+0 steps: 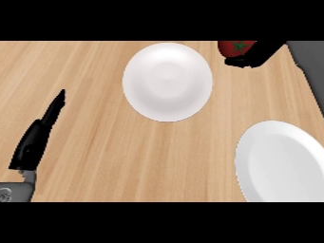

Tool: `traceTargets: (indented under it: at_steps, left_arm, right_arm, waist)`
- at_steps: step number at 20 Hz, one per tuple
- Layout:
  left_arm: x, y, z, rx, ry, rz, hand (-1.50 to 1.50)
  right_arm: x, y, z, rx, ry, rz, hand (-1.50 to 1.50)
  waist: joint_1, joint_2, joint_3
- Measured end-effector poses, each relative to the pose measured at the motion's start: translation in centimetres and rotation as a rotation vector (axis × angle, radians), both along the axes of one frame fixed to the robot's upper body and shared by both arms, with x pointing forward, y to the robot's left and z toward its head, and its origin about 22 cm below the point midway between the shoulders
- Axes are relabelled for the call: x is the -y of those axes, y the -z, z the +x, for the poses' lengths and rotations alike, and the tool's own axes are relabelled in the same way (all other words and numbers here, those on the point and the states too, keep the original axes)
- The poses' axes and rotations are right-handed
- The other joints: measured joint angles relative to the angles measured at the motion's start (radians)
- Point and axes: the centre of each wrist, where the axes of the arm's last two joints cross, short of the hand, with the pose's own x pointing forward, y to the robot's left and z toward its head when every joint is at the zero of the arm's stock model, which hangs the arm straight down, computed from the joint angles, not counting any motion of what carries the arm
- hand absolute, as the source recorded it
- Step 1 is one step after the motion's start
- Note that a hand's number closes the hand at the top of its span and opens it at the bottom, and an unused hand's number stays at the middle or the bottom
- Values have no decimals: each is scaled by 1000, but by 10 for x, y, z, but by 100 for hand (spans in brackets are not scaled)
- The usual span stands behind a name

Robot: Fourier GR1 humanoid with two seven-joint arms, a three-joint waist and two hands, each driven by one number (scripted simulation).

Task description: Pick the tomato from the plate and place it in the plate

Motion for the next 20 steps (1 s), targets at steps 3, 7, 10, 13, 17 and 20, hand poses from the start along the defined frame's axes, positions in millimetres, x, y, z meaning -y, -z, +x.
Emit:
traceTargets:
  at_steps: [3,7,10,13,17,20]
  left_arm:
    - [-2,7,-6,-7,-19,-4,0]
    - [-10,11,-11,-10,-43,1,0]
    - [-17,9,-14,-12,-52,0,0]
    - [-22,13,-18,-19,-73,1,0]
    - [-28,15,-22,-22,-87,-1,0]
    - [-29,16,-25,-24,-92,-3,0]
  right_arm:
    - [-29,6,7,-38,-46,-19,150]
    - [-68,21,11,-72,-96,-89,150]
    - [-94,29,12,-85,-130,-153,150]
    - [-125,47,8,-93,-173,-210,150]
    - [-156,73,2,-119,-223,-275,150]
    - [-165,95,-1,-187,-233,-307,150]
  waist:
    - [-19,-9,-1]
    - [-41,-15,-1]
    - [-51,-19,-1]
    - [-66,-23,-2]
    - [-81,-25,-2]
    - [-83,-25,-1]
